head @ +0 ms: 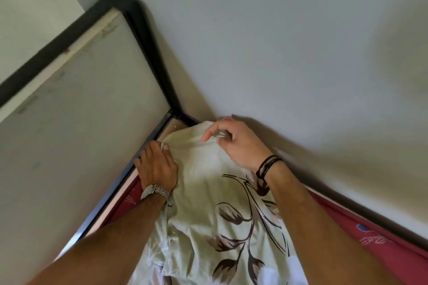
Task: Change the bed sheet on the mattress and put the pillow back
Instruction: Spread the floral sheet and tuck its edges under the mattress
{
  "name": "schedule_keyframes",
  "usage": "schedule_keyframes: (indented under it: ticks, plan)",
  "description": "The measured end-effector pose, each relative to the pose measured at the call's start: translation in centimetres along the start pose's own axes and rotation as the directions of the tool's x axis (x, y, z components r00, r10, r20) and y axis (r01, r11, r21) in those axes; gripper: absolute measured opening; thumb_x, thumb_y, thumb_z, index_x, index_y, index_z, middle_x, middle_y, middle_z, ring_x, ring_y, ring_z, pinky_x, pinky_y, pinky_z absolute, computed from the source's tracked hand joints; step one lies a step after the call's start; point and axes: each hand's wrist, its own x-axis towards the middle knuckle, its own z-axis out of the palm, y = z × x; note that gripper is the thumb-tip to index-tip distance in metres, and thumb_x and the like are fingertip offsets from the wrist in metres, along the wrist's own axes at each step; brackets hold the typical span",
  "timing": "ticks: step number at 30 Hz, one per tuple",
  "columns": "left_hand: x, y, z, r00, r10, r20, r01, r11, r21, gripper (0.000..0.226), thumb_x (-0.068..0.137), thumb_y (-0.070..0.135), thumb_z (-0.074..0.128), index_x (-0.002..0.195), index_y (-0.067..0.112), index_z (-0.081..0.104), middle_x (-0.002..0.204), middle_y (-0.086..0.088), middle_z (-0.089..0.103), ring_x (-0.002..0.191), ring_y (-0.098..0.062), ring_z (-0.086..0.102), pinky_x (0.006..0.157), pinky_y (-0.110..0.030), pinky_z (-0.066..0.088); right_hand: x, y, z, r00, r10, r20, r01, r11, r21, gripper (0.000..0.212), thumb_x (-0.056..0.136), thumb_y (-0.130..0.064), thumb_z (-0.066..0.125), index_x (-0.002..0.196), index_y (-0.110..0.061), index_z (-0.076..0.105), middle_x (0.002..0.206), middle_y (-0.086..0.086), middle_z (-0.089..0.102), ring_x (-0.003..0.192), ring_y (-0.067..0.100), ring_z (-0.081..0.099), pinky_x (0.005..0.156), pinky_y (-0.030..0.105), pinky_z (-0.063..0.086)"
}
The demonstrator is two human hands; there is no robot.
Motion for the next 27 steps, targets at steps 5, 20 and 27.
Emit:
schedule_keyframes:
  ticks: [5,20,27]
  plan:
    - [-0.8,0.6,-2.7,0.996,-0.004,0.091,0.011,0.997,-0.080,0.011,0.104,0.021,0.044,0.097,0.014,0.048,0.097,-0.011,0.056,0.092,-0.033,0.053,0.082,-0.047,0.040,-3.6,0.5,3.9,0.992,0.092,0.090,-0.046,0.907,-0.419,0.071,0.083,0.015,0.040,0.131,-0.030,0.067,0.144,-0.016,0.049,0.119,0.014,0.040,0.118,0.033,0.030]
    - [-3.1,-2.9,-10.8,0.783,0.155,0.602,0.147,0.895,-0.421,0.048,0.093,0.074,0.046,0.121,0.037,0.057,0.101,0.014,0.068,0.090,-0.007,0.066,0.081,-0.036,0.056,-3.6,-0.1,5.8,0.910,0.239,-0.339,-0.407,0.673,-0.618,0.056,0.097,-0.016,0.052,0.152,-0.025,0.044,0.149,-0.004,0.048,0.128,0.030,0.041,0.105,0.049,0.042]
    - [1.8,0.8,-13.1,0.874,0.486,-0.021,-0.466,0.823,-0.324,0.036,0.072,-0.013,0.055,0.098,0.011,0.062,0.100,-0.008,0.055,0.087,-0.027,0.051,0.071,-0.040,0.042,0.8,-2.5,5.5,0.897,-0.081,-0.434,-0.323,0.549,-0.771,0.062,0.088,-0.011,0.056,0.149,-0.017,0.048,0.141,0.000,0.053,0.122,0.032,0.043,0.105,0.041,0.043]
